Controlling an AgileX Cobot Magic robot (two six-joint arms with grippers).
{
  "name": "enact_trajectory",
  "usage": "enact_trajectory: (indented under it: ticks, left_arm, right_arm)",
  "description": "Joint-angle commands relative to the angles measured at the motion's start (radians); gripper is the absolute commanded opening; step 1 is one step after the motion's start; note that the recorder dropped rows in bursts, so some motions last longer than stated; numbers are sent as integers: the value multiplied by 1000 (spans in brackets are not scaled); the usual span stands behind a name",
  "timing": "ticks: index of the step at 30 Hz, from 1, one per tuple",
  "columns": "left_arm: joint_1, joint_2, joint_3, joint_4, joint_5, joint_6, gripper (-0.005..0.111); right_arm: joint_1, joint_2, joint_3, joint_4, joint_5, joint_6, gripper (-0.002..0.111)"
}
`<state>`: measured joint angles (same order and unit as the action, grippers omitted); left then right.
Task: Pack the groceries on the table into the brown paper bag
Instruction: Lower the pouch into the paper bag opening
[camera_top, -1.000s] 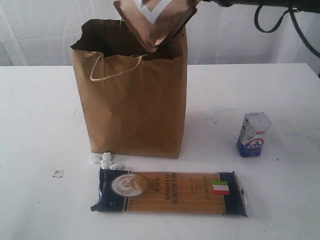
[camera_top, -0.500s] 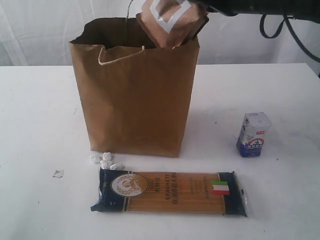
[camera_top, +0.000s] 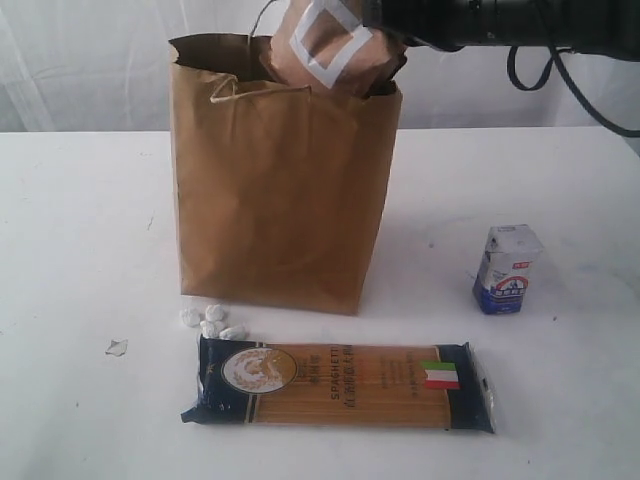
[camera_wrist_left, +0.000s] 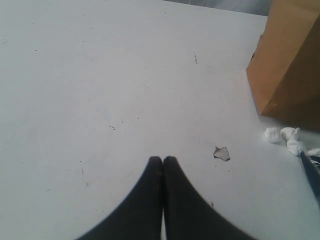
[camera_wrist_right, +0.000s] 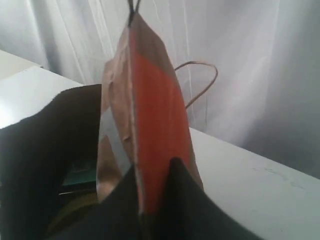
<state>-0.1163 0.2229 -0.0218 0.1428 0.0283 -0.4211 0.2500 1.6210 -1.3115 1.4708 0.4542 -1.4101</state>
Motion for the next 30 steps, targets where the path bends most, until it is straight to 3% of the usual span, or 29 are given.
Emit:
enact_trajectory:
  ticks: [1,17,23,30]
  left_arm:
    - [-6,-2,3,-4,-4,1,0]
    - [-6,-2,3,-4,-4,1,0]
    - [-6,-2,3,-4,-4,1,0]
    - [-6,-2,3,-4,-4,1,0]
  right_arm:
    - [-1,-7,-19,3,-56,-52,0]
    - [-1,-81,-110,5,64,-52,0]
    - [-1,-81,-110,-3,213,-52,0]
    - [-1,-53,-110,-123,80,-48,0]
